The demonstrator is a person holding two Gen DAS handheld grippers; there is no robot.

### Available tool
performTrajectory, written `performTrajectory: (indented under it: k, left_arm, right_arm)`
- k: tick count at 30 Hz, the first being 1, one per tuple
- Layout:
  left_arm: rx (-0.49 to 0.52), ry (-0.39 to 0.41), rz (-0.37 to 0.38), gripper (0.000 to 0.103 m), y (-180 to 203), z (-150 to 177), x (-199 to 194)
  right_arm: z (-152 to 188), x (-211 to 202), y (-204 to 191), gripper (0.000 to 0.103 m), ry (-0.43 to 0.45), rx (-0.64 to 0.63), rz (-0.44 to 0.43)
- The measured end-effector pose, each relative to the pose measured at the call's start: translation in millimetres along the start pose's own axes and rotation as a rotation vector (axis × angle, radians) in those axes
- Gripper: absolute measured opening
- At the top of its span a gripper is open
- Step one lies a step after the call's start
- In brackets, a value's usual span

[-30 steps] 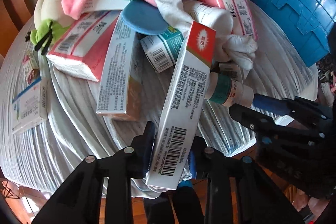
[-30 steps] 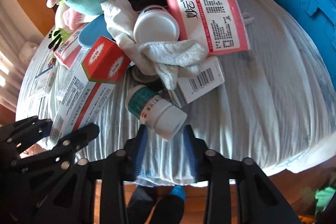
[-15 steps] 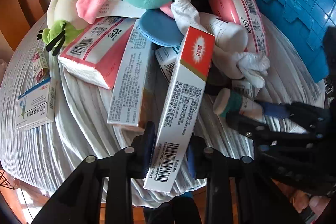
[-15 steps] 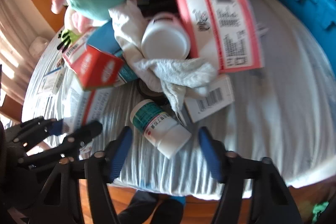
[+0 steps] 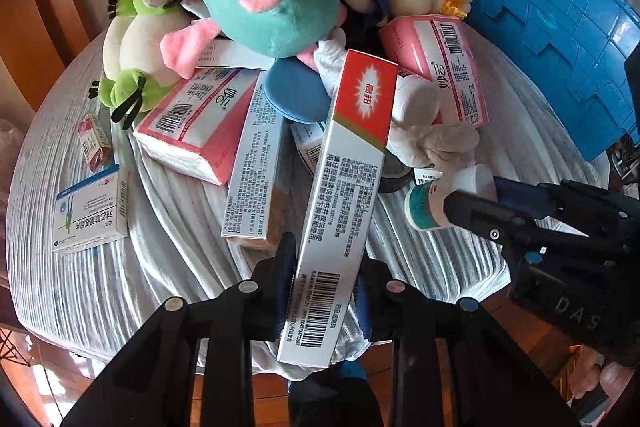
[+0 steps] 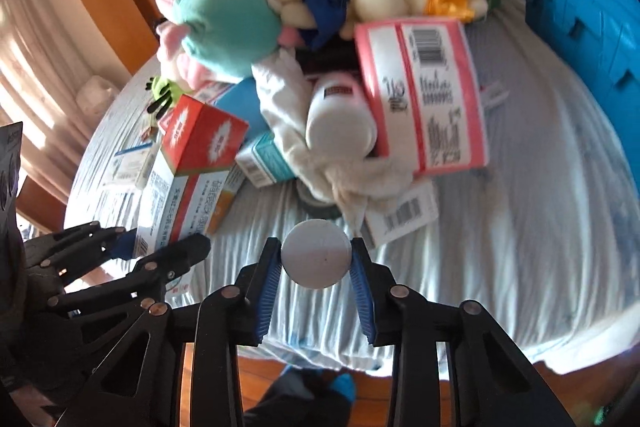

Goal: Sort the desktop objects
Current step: 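Carry both items into the blue bin and open both tools to drop them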

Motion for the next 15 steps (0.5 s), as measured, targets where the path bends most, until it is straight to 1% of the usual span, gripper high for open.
performTrajectory:
  k: [1,3,4,5,7,9,10,11,13,15]
  left_arm:
    - [-0.004,0.001,0.008,0.026,-18,-2,-7]
    - [-0.004,0.019,0.008,0.026,-16,-9,-15]
    - [-0.001,0.036,0.006,0.026,-13,-18,-19]
    - [0.004,0.052,0.002,0.026,-19,-32,-31]
    - [0.005,0.087,0.007,0.026,-24,-47,-42]
    - [0.007,0.123,0.008,0.026,-19,-62,-57]
    - [0.013,0.148,0.011,0.026,-15,-73,-65]
    - [0.017,0.166,0.016,0.026,-14,-81,-72]
    - [0.031,0.209,0.023,0.026,-5,-100,-86]
    - [0.043,0.248,0.038,0.026,8,-109,-93]
  right_arm:
    - [-2,-1,0,0.034,0.0,0.005,0.001]
    - [-5,-8,0,0.034,0.015,0.022,-0.014]
    - [-8,-14,-1,0.034,0.032,0.022,-0.013]
    - [-10,-25,1,0.034,0.052,0.016,-0.008]
    - [-21,-43,-1,0.034,0.094,0.001,0.006]
    - [-36,-64,-2,0.034,0.143,-0.011,0.028]
    - [-43,-67,-6,0.034,0.16,-0.014,0.037]
    - [-46,-85,3,0.034,0.184,-0.017,0.046]
    - [-61,-109,5,0.034,0.233,-0.019,0.075]
    - [-73,-131,7,0.034,0.272,-0.016,0.107]
Point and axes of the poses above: each gripper's, at about its wrist camera, not at the fingertips, and x roughly the way its jaws point, y to its right, z to its underside, the point moved 6 cm from there along x, roughly the way its jaws point, and after that the axes turned 1 degree about -x, right-handed, at the moved point
